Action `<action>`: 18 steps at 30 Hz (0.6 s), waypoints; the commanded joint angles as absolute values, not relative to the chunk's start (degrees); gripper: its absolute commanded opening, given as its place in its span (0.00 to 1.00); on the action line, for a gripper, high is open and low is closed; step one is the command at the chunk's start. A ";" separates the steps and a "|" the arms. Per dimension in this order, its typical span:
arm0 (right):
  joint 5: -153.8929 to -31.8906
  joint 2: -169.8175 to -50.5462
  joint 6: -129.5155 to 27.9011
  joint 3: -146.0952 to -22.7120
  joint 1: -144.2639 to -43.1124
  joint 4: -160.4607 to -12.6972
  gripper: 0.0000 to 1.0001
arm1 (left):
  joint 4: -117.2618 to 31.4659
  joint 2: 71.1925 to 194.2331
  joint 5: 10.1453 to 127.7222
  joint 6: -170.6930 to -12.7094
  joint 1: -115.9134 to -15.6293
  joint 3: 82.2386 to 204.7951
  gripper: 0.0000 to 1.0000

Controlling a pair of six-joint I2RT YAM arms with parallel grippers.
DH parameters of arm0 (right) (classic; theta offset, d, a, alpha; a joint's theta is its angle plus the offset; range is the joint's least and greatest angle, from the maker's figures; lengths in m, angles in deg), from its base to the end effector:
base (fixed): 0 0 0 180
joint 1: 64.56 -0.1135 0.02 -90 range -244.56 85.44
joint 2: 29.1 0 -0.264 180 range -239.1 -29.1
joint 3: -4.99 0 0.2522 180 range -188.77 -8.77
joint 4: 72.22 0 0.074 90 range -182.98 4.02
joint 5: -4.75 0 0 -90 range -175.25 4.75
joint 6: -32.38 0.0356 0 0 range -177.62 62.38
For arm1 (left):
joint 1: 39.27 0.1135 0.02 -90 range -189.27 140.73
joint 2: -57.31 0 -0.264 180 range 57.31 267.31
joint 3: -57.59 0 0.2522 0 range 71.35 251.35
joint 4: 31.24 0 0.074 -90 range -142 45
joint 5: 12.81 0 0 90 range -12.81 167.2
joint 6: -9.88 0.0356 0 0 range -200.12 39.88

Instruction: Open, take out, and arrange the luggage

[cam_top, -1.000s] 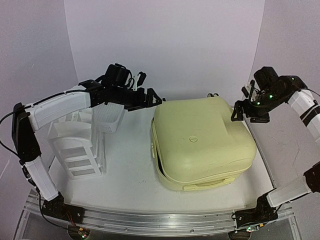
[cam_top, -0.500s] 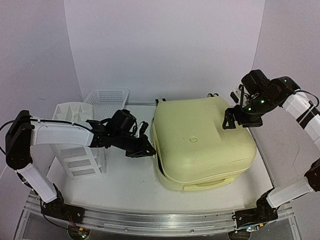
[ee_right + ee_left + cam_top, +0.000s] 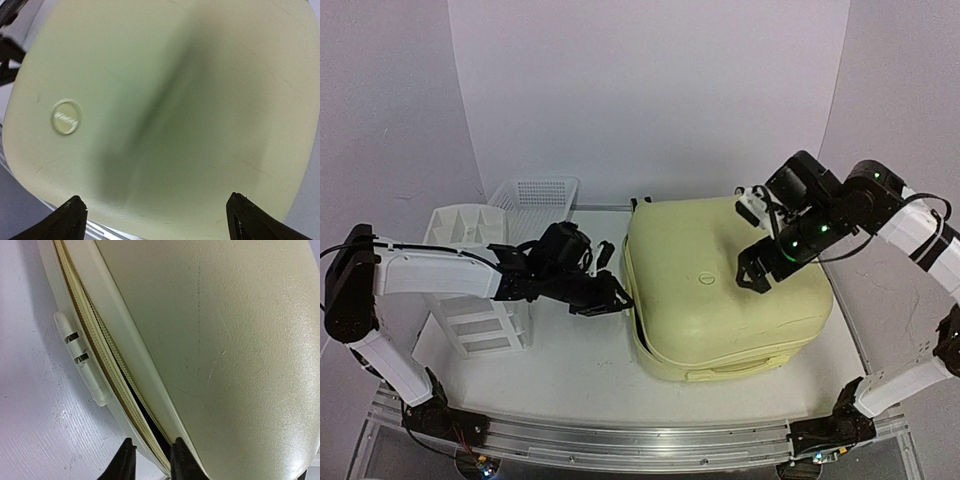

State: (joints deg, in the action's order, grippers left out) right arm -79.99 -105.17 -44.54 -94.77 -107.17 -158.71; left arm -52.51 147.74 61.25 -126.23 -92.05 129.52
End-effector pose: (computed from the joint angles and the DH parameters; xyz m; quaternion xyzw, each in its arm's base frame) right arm 0.1769 0.1583 0.3737 -0.2370 0.9416 0.0703 0.2285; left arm 0.2005 -0.2801 0.2282 0.1109 0.8918 -0.4010 0.1779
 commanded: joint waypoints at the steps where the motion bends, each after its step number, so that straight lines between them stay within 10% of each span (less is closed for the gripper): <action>1: -63.64 -107.12 -54.02 -98.79 -125.18 -157.21 0.98 | -54.79 143.03 64.07 -120.79 -89.34 129.72 0.31; 10: -26.45 -129.74 -74.51 -98.77 -153.76 -150.76 0.98 | -61.27 138.22 57.97 -112.78 -80.89 130.88 0.66; 18: -27.35 -142.42 -78.49 -101.71 -155.67 -147.46 0.98 | -61.60 133.79 59.17 -111.00 -79.86 129.00 0.78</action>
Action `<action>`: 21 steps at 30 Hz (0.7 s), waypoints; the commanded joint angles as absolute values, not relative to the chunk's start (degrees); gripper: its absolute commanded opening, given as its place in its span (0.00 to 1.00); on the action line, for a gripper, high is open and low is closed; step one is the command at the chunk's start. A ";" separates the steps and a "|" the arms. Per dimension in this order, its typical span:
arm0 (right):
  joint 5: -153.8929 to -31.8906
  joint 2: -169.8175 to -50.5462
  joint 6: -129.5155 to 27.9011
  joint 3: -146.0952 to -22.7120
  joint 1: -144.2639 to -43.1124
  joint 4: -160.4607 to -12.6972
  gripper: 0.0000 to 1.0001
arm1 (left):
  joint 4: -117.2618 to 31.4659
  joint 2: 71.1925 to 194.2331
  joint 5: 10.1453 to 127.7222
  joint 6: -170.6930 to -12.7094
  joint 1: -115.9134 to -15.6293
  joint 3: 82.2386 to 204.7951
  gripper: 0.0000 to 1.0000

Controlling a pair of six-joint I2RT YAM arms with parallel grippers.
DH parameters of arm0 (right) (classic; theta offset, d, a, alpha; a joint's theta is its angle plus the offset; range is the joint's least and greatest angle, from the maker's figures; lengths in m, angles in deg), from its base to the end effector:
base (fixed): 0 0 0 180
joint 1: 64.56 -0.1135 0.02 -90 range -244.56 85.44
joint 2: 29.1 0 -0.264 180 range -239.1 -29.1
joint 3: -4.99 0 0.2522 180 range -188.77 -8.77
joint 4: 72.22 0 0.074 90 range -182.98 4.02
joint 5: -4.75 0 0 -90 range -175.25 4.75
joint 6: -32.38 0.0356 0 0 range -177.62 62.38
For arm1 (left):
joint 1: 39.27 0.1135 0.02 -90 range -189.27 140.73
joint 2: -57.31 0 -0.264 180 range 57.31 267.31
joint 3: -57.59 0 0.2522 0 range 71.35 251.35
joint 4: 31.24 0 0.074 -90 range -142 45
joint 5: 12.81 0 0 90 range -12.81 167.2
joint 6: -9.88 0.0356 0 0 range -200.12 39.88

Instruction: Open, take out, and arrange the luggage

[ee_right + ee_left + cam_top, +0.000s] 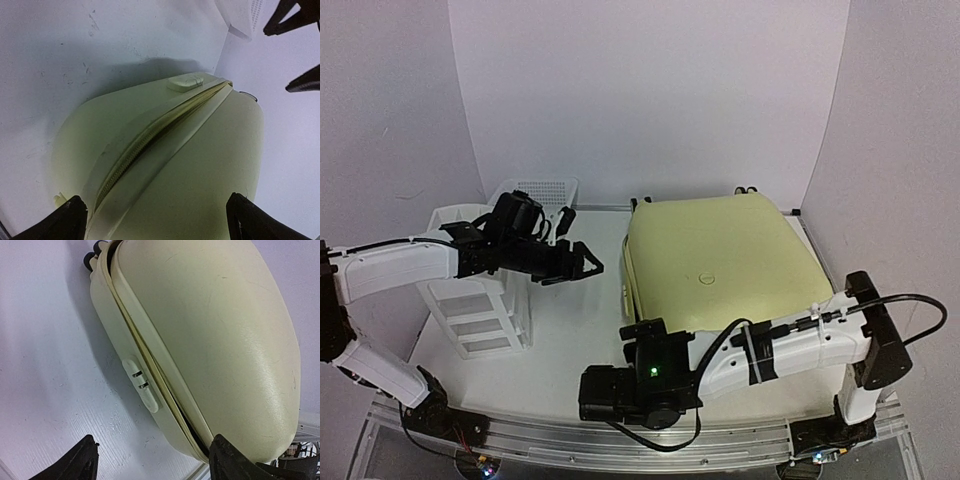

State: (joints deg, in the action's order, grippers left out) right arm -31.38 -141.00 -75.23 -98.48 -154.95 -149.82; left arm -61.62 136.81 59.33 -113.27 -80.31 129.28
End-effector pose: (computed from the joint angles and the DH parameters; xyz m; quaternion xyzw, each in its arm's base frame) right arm 0.0262 0.3747 0.2267 -0.7116 0.5364 -0.3461 0.2934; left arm 0.2240 -0.2095 0.2721 0.1288 0.8818 -0.3717 0.2600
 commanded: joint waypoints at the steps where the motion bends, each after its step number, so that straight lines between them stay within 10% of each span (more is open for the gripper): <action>1: -26.73 -143.62 -78.31 -101.75 -155.62 -147.29 0.98 | -61.61 133.43 59.25 -110.97 -79.80 128.73 0.78; 21: -13.94 -136.40 -82.42 -99.81 -153.68 -146.99 0.98 | -61.66 132.62 58.00 -112.19 -79.53 129.02 0.83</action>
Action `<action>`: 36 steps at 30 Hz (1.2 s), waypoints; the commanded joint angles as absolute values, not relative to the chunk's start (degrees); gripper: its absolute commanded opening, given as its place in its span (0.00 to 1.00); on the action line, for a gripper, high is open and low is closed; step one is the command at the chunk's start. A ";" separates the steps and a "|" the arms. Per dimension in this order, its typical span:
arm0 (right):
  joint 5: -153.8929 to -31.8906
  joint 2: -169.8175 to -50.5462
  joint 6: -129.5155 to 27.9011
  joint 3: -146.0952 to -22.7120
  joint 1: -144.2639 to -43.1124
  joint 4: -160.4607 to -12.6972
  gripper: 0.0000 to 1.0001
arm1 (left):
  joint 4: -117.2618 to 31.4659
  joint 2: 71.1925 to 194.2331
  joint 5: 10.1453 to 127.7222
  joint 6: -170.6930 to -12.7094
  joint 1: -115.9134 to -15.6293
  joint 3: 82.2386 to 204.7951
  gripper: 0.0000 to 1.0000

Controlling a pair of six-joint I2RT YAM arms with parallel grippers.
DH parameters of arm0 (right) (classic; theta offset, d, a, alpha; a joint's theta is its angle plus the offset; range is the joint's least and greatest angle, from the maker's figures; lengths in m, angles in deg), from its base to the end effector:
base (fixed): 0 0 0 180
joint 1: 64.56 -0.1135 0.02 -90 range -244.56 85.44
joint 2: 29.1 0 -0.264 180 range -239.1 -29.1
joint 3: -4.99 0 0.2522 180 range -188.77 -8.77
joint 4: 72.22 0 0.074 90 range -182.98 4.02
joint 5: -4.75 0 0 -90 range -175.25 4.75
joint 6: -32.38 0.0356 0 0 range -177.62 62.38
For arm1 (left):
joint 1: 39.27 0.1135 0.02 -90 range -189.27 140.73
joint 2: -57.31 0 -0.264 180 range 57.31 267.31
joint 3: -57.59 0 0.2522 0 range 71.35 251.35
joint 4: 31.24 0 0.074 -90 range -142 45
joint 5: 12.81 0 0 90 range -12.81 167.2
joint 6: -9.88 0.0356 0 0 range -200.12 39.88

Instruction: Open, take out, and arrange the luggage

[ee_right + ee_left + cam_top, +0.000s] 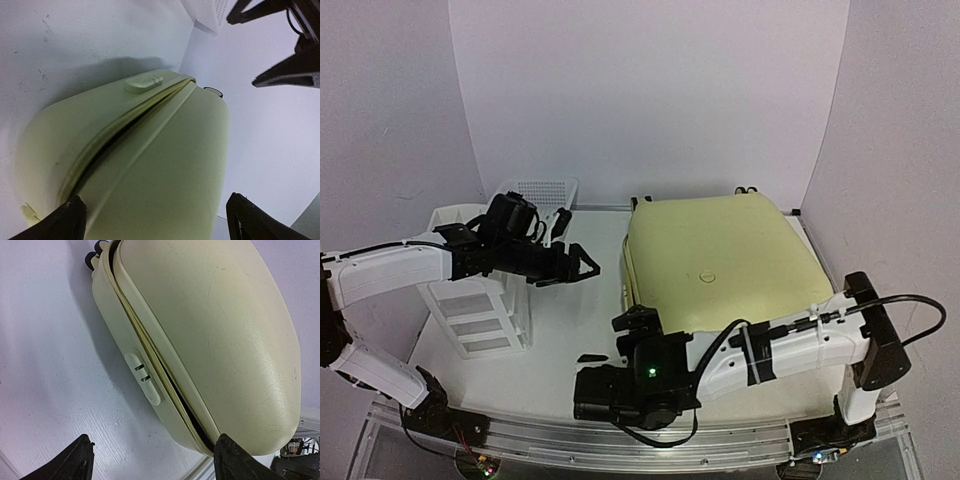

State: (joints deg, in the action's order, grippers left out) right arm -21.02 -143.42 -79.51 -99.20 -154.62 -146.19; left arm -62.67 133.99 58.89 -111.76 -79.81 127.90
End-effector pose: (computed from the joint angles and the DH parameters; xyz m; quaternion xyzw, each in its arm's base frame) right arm 0.0317 0.3862 0.2207 -0.6857 0.4960 -0.4153 0.3336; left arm 0.2169 -0.2002 0.2763 0.1385 0.8785 -0.3712 0.2669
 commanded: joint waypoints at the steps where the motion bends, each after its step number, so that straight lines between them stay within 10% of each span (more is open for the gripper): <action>1: -14.01 -136.04 -82.71 -100.27 -153.68 -147.29 0.98 | -61.70 132.66 57.95 -112.28 -79.43 129.15 0.83; 36: -36.69 -142.16 -77.65 -97.99 -153.42 -148.90 0.98 | -59.32 134.15 52.38 -116.55 -79.36 130.14 0.87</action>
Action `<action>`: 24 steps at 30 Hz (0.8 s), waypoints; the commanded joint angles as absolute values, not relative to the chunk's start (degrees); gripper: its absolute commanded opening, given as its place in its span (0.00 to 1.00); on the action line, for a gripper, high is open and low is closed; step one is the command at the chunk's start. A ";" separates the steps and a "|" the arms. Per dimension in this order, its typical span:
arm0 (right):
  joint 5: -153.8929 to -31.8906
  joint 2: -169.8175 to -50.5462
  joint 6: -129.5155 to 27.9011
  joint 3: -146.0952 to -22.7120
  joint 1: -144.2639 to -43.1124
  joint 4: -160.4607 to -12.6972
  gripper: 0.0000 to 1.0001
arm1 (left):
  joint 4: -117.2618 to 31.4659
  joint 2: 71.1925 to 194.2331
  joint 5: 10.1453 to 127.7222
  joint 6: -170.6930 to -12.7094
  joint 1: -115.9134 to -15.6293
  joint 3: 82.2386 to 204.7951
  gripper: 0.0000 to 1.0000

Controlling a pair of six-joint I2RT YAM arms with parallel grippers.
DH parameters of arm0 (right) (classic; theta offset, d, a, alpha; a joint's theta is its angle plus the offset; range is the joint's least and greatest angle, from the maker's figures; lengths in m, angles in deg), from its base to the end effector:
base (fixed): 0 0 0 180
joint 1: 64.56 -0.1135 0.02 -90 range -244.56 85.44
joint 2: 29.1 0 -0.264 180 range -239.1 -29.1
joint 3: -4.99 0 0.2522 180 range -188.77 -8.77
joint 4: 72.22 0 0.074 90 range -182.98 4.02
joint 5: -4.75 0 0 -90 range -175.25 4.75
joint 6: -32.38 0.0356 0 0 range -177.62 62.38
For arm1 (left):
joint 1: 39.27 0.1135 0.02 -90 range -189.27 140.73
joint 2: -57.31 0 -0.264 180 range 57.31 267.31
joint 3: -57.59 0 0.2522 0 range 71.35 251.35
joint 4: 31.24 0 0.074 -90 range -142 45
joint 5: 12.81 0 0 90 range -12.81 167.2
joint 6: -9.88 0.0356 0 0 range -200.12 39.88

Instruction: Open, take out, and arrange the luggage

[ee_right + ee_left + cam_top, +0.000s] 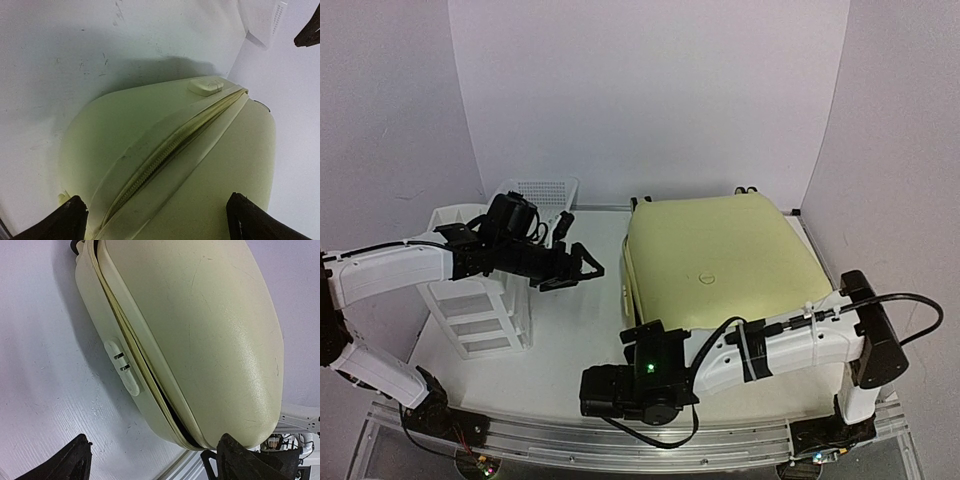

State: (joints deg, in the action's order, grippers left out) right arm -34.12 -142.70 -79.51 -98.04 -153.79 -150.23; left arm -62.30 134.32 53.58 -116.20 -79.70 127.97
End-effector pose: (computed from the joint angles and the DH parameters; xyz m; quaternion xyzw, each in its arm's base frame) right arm 0.0328 0.3756 0.2128 -0.7409 0.5145 -0.3529 0.2485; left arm 0.2157 -0.2025 0.2764 0.1235 0.8746 -0.4114 0.2251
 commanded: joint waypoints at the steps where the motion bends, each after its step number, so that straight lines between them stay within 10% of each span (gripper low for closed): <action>1: -35.18 -142.32 -78.04 -97.67 -153.42 -148.79 0.98 | -59.24 134.13 52.26 -116.71 -79.35 130.08 0.87; 15: -19.04 -131.81 -84.20 -96.21 -151.14 -148.43 0.98 | -57.65 134.97 51.68 -119.07 -79.35 129.25 0.87; 24: -17.86 -131.64 -84.27 -97.12 -149.78 -147.84 0.98 | -54.76 137.40 47.34 -125.92 -79.35 128.17 0.70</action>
